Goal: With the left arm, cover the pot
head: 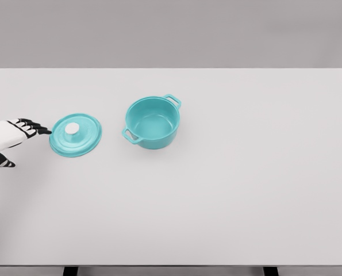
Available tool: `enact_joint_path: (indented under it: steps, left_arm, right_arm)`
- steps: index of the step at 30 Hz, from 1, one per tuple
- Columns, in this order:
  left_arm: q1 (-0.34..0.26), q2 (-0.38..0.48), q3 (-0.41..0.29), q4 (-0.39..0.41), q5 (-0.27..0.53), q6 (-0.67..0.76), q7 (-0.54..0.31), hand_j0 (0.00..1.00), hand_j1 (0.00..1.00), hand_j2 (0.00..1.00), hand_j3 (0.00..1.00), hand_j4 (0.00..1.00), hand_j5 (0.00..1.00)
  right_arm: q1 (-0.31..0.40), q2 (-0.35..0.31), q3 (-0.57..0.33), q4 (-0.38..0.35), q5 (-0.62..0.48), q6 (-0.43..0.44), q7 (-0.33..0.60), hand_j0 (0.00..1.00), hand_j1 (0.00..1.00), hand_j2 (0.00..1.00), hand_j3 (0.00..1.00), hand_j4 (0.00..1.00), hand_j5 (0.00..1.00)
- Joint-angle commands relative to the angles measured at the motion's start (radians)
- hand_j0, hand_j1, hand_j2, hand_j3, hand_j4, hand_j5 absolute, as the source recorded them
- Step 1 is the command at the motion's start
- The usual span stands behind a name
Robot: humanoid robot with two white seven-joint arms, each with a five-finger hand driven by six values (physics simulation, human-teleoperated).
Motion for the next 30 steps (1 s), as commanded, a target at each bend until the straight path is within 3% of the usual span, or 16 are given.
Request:
enact_joint_path:
  steps: [1,13,16,17,18,20,23,25,26,27,30]
  left_arm:
    - [0.000,0.003,0.000,-0.002,0.005,0.001,0.000,1.00,1.00,1.00,1.00,1.00,1.00]
    - [-0.009,0.013,0.000,0.001,-0.009,0.001,-0.017,1.00,1.00,1.00,1.00,1.00,1.00]
    - [-0.047,0.018,-0.013,0.005,-0.055,0.001,-0.029,1.00,1.00,1.00,1.00,1.00,1.00]
    - [-0.130,0.050,-0.114,0.032,-0.045,0.001,-0.024,1.00,1.00,1.00,1.00,1.00,1.00]
    - [-0.253,0.052,-0.239,0.067,-0.013,0.001,-0.020,1.00,1.00,1.00,1.00,1.00,1.00]
    - [-0.428,0.032,-0.408,0.150,0.031,0.001,-0.018,1.00,1.00,1.00,1.00,1.00,1.00]
    - [-0.587,0.098,-0.617,0.156,0.030,0.001,-0.028,1.00,1.00,1.00,1.00,1.00,1.00]
    - [-0.612,0.098,-0.669,0.130,0.060,0.001,-0.020,1.00,1.00,1.00,1.00,1.00,1.00]
    - [-0.611,0.087,-0.671,0.126,0.112,0.001,-0.020,1.00,1.00,1.00,1.00,1.00,1.00]
    - [-0.609,0.056,-0.674,0.142,0.148,0.001,-0.023,1.00,1.00,1.00,1.00,1.00,1.00]
    - [-0.623,-0.065,-0.680,0.267,0.149,0.001,-0.028,1.00,1.00,1.00,1.00,1.00,1.00]
  right_arm:
    - [0.000,0.000,0.000,0.001,-0.001,0.000,0.001,1.00,1.00,1.00,1.00,1.00,1.00]
    - [0.000,0.000,0.001,0.007,0.001,0.009,-0.007,1.00,1.00,1.00,1.00,1.00,1.00]
    - [0.000,0.000,0.000,0.009,0.001,0.009,-0.007,1.00,1.00,1.00,1.00,1.00,1.00]
    - [0.000,0.000,0.001,0.007,0.001,0.009,-0.007,1.00,1.00,1.00,1.00,1.00,1.00]
    - [0.000,0.000,0.001,0.009,0.001,0.009,-0.007,1.00,1.00,1.00,1.00,1.00,1.00]
    - [0.002,0.000,0.000,0.009,0.001,0.009,-0.007,1.00,1.00,1.00,1.00,1.00,1.00]
    - [0.000,0.000,0.001,0.009,0.001,0.009,-0.007,1.00,1.00,1.00,1.00,1.00,1.00]
    - [0.000,0.000,0.000,0.007,0.001,0.009,-0.007,1.00,1.00,1.00,1.00,1.00,1.00]
    - [0.002,0.000,0.000,0.007,0.001,0.009,-0.007,1.00,1.00,1.00,1.00,1.00,1.00]
    - [0.002,0.000,0.000,0.007,0.001,0.009,-0.007,1.00,1.00,1.00,1.00,1.00,1.00]
    - [0.000,0.000,0.000,0.009,0.001,0.009,-0.007,1.00,1.00,1.00,1.00,1.00,1.00]
